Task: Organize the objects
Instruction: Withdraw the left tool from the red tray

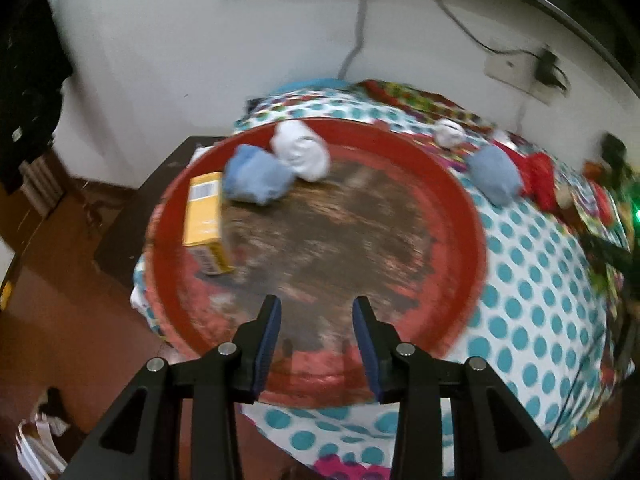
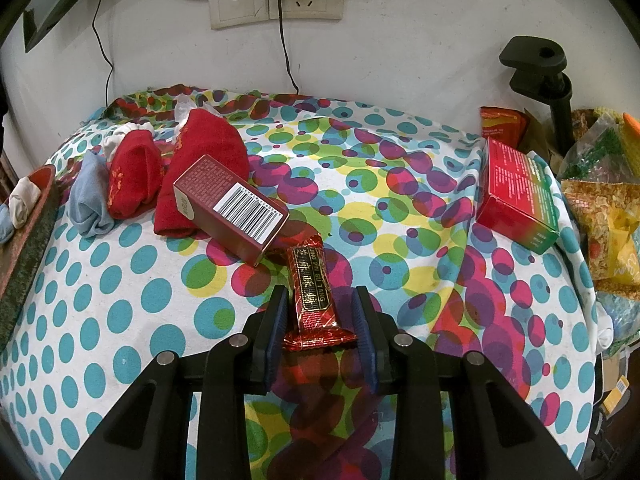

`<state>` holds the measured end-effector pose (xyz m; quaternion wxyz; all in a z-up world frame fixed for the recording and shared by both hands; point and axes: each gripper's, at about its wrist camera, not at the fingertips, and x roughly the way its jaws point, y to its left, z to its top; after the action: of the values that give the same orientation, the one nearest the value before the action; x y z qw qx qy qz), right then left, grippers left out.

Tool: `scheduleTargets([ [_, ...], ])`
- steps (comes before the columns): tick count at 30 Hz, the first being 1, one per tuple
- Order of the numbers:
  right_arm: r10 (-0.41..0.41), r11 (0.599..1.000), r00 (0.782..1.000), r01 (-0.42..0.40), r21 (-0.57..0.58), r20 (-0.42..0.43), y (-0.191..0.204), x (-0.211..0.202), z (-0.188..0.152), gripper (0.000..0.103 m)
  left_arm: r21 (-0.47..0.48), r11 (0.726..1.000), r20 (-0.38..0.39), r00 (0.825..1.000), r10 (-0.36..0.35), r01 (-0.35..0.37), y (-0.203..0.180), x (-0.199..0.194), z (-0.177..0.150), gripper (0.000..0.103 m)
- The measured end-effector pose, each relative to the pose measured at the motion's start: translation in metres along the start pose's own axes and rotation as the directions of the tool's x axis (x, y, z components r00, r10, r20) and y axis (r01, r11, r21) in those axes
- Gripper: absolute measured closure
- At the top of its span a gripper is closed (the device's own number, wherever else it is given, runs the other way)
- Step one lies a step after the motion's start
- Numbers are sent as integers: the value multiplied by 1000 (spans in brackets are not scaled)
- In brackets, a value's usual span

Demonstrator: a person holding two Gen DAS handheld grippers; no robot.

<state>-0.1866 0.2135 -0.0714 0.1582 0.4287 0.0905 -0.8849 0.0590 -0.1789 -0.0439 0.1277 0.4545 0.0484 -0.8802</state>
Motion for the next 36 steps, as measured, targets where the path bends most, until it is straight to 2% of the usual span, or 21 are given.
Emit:
scheduleTargets([
  [6, -6, 1000, 1000, 6, -3, 0, 0, 0, 0, 72, 64, 995, -16, 997, -82, 82, -30, 1, -8, 65],
  [13, -13, 1000, 1000, 13, 6, -2, -4, 1, 0, 67, 128, 985, 11, 993, -115, 113, -50, -5, -11, 65],
  [17, -13, 1000, 1000, 13, 16, -3, -5, 1, 0, 64, 123, 983, 2, 991, -134, 133, -51, -3, -13, 65],
  [20, -20, 999, 1000, 20, 28, -6, -7, 1, 0, 58, 110, 982, -3, 989, -151, 150, -49, -1, -14, 65],
  [21, -12, 999, 1000, 12, 34, -7, -9, 1, 0, 52, 107, 983, -3, 988, -152, 152, -48, -1, -14, 65],
  [22, 1, 1000, 1000, 0, 31, -11, -8, 2, 1, 41, 107, 982, -4, 988, -154, 154, -47, 0, -15, 65],
  [24, 13, 1000, 1000, -14, -8, -25, 0, 4, 2, 29, 108, 983, 0, 989, -149, 148, -46, 0, -15, 65],
  [25, -4, 1000, 1000, 4, -20, -22, 3, 4, 2, 29, 109, 983, 2, 989, -147, 145, -46, -1, -15, 65],
  [27, 12, 1000, 1000, -11, 1, -25, 0, 4, 2, 28, 104, 984, 5, 989, -145, 143, -43, -1, -15, 65],
  [30, 2, 1000, 1000, -2, -6, -24, 3, 3, 1, 30, 91, 985, -1, 989, -149, 148, -40, -1, -15, 65],
  [32, 8, 1000, 1000, -8, -7, -17, 4, 2, 1, 37, 91, 985, -1, 989, -146, 145, -39, -1, -16, 65],
  [34, 13, 1000, 1000, -13, -13, -8, 5, 0, 1, 56, 93, 986, 2, 990, -142, 141, -38, -2, -15, 65],
  [36, 12, 1000, 1000, -12, -18, -2, 7, -1, 1, 66, 89, 987, 4, 991, -134, 133, -37, -3, -15, 65],
])
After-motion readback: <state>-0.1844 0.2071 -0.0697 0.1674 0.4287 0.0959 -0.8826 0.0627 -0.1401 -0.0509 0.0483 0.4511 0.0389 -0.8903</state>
